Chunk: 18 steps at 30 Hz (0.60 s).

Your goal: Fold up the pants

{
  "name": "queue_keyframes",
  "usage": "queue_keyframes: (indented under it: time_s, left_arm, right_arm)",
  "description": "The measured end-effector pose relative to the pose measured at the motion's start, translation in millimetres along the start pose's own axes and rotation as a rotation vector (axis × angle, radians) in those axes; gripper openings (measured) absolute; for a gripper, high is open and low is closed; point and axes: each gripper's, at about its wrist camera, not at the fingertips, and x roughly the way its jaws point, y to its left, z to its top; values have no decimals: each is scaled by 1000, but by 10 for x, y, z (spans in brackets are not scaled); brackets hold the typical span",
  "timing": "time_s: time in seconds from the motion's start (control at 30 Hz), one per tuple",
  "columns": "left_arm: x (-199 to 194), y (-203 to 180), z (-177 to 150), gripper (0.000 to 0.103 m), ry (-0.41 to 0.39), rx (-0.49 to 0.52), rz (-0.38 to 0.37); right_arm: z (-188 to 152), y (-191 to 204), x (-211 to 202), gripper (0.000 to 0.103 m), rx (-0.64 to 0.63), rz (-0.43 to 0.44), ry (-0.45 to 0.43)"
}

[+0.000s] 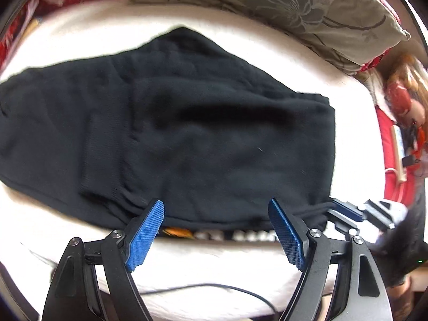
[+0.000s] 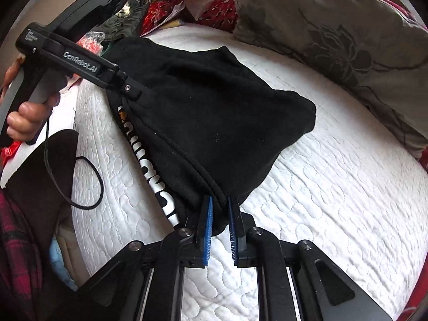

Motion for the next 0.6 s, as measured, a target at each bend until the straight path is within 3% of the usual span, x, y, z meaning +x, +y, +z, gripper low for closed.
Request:
queue_keyframes:
  time_s: [0.1,0.23,0.37,0.47,0.6]
  left_arm:
    - [100,-33,12,80,-15,-44,11]
    - [206,42,107,81,23,-182,-9]
    - [171,86,105,53,76,-303,-6]
    - [67,199,-136,52,129,-423,-112]
    - [225,282,-185,53,170,-457,-139]
  right_arm:
    - [-48,-43,-24,11,65,14,-14]
    - [-4,-21,-36,11,55,-3,-19]
    - [21,-4,-38,10,49,-24,-23]
    - [14,4,-56,10,61,-33,-27]
    - [4,-15,-31,10,80,-29,-31]
